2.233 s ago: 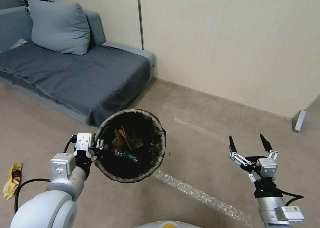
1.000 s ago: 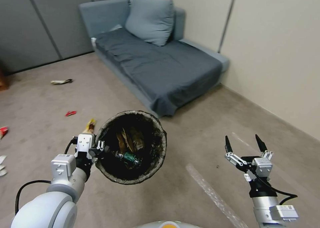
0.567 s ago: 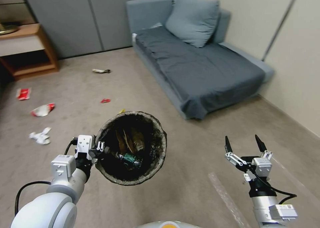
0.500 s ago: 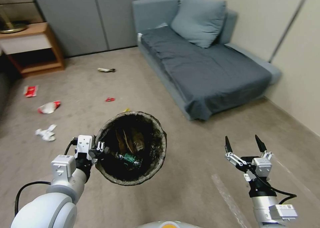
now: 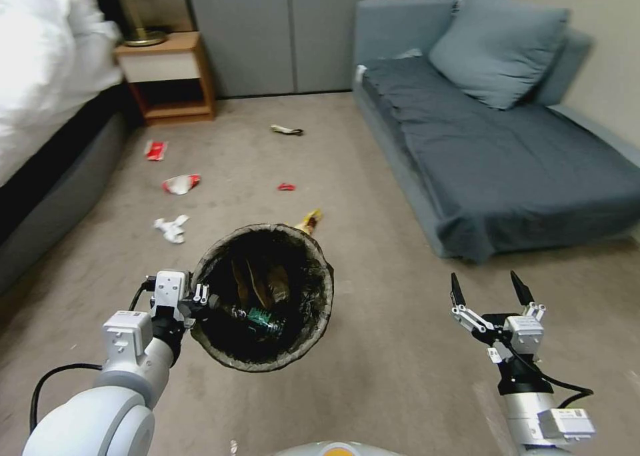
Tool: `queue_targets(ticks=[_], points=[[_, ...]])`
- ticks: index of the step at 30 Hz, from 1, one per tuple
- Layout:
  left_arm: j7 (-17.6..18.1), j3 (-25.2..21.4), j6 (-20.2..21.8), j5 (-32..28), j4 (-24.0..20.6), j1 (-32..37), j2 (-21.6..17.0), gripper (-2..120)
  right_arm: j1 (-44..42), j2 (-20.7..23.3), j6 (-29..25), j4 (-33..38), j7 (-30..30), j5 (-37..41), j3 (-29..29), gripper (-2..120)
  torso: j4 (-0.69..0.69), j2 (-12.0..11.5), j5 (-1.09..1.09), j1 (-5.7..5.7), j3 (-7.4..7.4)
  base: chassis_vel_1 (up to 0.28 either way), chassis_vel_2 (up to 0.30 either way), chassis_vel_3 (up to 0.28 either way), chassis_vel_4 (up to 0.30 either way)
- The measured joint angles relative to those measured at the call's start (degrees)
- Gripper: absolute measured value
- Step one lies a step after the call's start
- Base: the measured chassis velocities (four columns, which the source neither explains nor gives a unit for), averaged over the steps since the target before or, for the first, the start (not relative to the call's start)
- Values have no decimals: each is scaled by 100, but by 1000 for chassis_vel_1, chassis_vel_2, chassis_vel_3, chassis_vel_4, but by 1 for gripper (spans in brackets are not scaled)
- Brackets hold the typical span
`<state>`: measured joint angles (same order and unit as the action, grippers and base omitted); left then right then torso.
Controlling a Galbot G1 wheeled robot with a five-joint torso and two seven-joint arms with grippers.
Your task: Pick up the trash bin, then pick up the garbage from the floor and place it into the trash bin.
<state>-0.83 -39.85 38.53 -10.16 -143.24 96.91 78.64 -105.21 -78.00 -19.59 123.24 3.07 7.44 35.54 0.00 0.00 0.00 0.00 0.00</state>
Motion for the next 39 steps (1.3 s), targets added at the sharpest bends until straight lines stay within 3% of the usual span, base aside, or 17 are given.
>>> queue_targets(ticks=[10, 39], points=[[-87, 12, -23, 57, 0, -10, -2, 1, -1, 14, 210, 46, -16, 115, -29, 100, 1, 0, 0, 0, 0, 96, 98, 95, 102], [-107, 26, -39, 18, 0, -126, -55, 1, 149, -1, 512, 64, 264, 148, -66, 100, 0, 0, 0, 0, 0, -16, 14, 17, -15]])
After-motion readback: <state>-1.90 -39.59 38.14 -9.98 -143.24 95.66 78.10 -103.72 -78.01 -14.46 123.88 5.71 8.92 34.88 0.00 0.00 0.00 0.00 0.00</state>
